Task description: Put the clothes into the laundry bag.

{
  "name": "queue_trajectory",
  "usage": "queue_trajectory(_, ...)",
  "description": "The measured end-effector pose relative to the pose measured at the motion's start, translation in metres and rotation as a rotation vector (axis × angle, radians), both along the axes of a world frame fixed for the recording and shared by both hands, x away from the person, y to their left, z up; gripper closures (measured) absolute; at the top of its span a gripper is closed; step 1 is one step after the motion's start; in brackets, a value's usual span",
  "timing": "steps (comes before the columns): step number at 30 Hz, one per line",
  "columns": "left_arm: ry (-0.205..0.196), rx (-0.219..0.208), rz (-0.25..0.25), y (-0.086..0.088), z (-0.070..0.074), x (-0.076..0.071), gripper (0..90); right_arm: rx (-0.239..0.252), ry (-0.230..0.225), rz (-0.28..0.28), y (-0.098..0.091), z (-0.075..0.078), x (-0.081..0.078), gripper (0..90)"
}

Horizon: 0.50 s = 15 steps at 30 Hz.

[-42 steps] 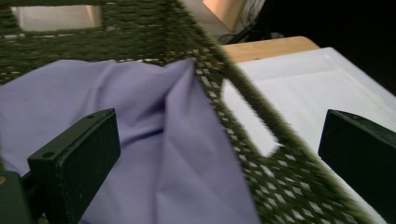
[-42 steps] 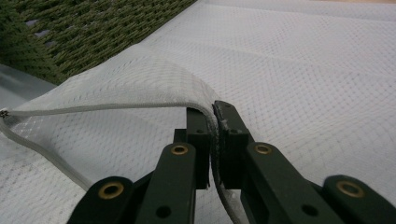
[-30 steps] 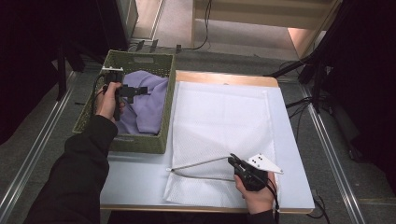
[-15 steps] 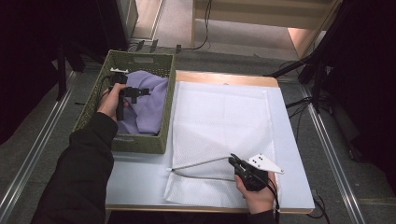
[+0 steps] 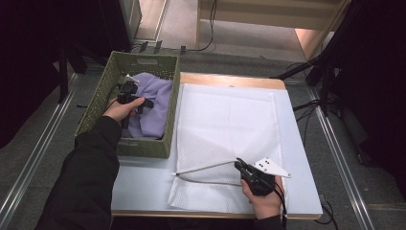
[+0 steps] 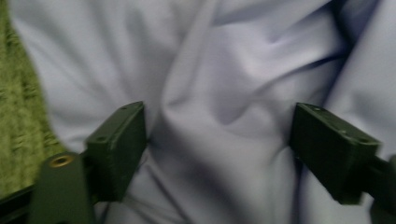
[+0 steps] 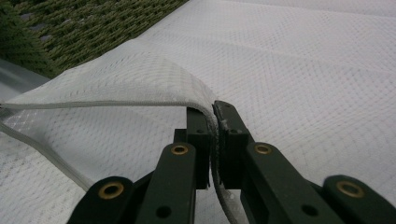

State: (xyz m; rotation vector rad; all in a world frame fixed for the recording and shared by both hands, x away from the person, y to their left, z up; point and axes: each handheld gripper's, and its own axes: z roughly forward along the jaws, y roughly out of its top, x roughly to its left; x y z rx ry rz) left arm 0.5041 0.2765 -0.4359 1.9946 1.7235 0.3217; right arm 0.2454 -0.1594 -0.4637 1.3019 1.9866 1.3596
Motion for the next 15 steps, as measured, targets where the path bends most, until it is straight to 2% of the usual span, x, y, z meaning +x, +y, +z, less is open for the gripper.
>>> queue_trajectory(2, -0.009, 0.042, -0.016, -0.001, 0.000, -0.002, 32.6, -0.003, 0.001, 0.004, 0.001, 0.000, 0.000, 85.9)
queue_trajectory(3, -0.015, 0.082, -0.025, 0.000, 0.001, -0.003, 39.7, -0.003, 0.001, 0.004, 0.001, 0.000, 0.000, 85.9)
queue_trajectory(4, -0.031, 0.083, -0.029, 0.001, 0.000, -0.005, 46.6, -0.003, 0.002, 0.003, 0.001, -0.001, 0.000, 85.9)
queue_trajectory(6, -0.012, 0.029, -0.035, 0.002, 0.002, -0.006, 68.9, -0.006, 0.005, 0.002, 0.001, -0.001, 0.000, 86.0)
queue_trajectory(7, -0.017, 0.052, -0.054, 0.001, 0.003, -0.008, 71.9, -0.006, 0.004, 0.002, 0.001, -0.001, 0.000, 86.1)
queue_trajectory(8, -0.013, 0.054, -0.082, -0.001, 0.004, -0.010, 76.9, -0.006, 0.006, 0.002, 0.001, -0.002, 0.000, 86.1)
queue_trajectory(9, 0.005, 0.040, -0.098, -0.003, 0.005, -0.012, 83.6, -0.007, 0.007, 0.003, 0.002, -0.002, 0.000, 86.1)
queue_trajectory(10, 0.021, 0.035, -0.113, -0.004, 0.006, -0.013, 86.4, -0.008, 0.007, 0.006, 0.002, -0.002, 0.000, 86.1)
queue_trajectory(13, 0.106, -0.047, -0.210, -0.010, 0.007, -0.018, 87.8, -0.008, 0.009, 0.006, 0.002, -0.002, 0.000, 86.2)
queue_trajectory(14, 0.202, -0.112, -0.300, -0.016, 0.008, -0.023, 87.9, -0.009, 0.009, 0.007, 0.003, -0.002, 0.000, 86.2)
queue_trajectory(15, 0.238, -0.135, -0.349, -0.020, 0.008, -0.027, 87.2, -0.009, 0.009, 0.008, 0.003, -0.002, 0.000, 86.3)
